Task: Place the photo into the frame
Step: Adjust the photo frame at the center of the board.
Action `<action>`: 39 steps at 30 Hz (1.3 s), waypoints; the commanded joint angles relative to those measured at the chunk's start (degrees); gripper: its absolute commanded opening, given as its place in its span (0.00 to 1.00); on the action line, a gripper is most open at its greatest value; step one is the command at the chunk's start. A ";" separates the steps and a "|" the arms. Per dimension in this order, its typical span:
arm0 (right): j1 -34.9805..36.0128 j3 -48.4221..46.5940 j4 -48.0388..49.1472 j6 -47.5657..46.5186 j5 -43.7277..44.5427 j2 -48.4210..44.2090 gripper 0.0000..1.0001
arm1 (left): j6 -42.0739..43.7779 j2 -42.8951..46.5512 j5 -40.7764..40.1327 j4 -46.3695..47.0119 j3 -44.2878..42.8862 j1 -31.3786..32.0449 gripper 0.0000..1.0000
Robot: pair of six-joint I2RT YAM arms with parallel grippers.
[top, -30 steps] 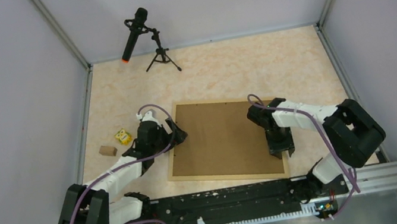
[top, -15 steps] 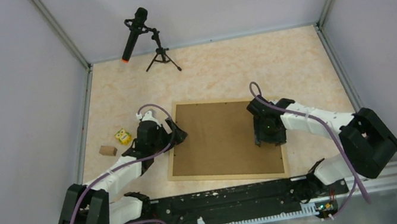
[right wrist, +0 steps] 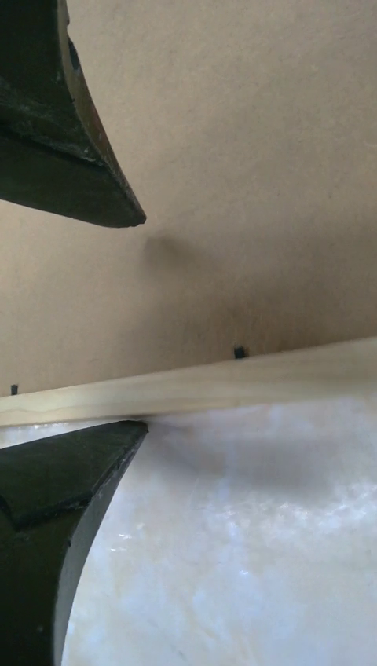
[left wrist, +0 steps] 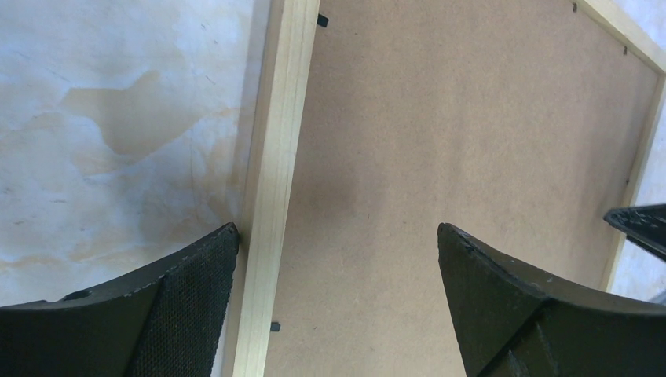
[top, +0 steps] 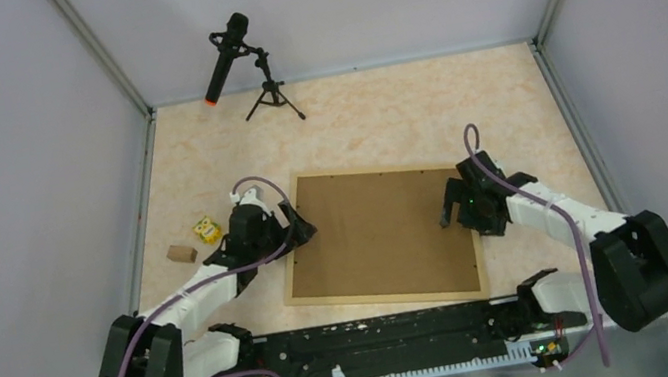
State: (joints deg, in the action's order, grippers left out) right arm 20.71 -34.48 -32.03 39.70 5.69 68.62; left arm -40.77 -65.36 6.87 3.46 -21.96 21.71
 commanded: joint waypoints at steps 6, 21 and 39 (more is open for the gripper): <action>-0.40 -5.89 18.21 -5.62 -10.98 12.70 0.92 | -1.48 0.32 16.47 -3.19 -0.33 0.16 0.98; 3.28 -40.61 7.65 -19.73 -7.79 33.66 0.99 | -6.94 14.76 8.50 -16.32 -6.69 23.43 0.98; -2.30 -10.09 5.25 -7.44 -4.82 -4.13 0.99 | 11.88 -5.29 -15.37 -13.16 -30.31 9.99 0.98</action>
State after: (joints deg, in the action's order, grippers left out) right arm 21.63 -51.29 -28.01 25.85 2.81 68.29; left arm -31.77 -61.58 -10.17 -13.47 -48.36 41.21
